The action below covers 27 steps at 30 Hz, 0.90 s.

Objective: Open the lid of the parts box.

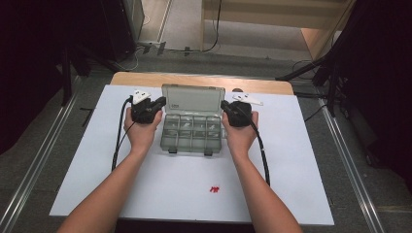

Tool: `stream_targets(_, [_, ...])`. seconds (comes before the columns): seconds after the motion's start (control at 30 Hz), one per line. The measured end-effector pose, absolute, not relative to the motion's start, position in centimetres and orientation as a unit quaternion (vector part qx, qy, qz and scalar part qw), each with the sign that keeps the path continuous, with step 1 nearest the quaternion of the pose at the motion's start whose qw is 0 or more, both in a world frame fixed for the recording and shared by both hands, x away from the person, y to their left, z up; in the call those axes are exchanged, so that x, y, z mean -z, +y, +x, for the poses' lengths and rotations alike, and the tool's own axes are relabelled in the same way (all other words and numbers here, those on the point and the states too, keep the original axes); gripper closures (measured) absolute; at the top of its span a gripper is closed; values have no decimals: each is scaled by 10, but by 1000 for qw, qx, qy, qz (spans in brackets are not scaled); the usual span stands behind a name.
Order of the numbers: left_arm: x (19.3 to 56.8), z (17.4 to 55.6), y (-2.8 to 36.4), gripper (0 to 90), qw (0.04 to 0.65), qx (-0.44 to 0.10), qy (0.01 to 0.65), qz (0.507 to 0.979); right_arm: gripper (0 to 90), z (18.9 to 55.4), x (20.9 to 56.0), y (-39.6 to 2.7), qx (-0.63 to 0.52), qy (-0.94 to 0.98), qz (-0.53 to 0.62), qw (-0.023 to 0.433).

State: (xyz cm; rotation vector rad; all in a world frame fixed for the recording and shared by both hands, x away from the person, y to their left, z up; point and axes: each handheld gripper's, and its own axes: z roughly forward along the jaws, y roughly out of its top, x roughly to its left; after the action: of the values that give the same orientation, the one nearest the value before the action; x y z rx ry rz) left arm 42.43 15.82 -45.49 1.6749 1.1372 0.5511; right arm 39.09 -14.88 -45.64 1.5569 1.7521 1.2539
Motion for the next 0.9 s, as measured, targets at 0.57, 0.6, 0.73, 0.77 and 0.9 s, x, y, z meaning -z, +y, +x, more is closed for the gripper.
stream_targets(0.57, [444, 461, 161, 874, 455, -160, 494, 723, 888, 430, 450, -157, -424, 662, 592, 179])
stream_targets(0.6, [443, 464, 161, 874, 452, -153, 495, 726, 888, 432, 450, -158, -423, 662, 593, 175])
stream_targets(0.73, [442, 475, 163, 873, 443, -125, 501, 733, 888, 441, 449, -159, -414, 663, 603, 160])
stream_targets(0.77, [442, 477, 164, 872, 441, -120, 500, 735, 888, 443, 449, -160, -411, 664, 604, 155])
stream_targets(0.9, [443, 484, 166, 872, 439, -102, 505, 736, 889, 449, 450, -160, -405, 667, 609, 145])
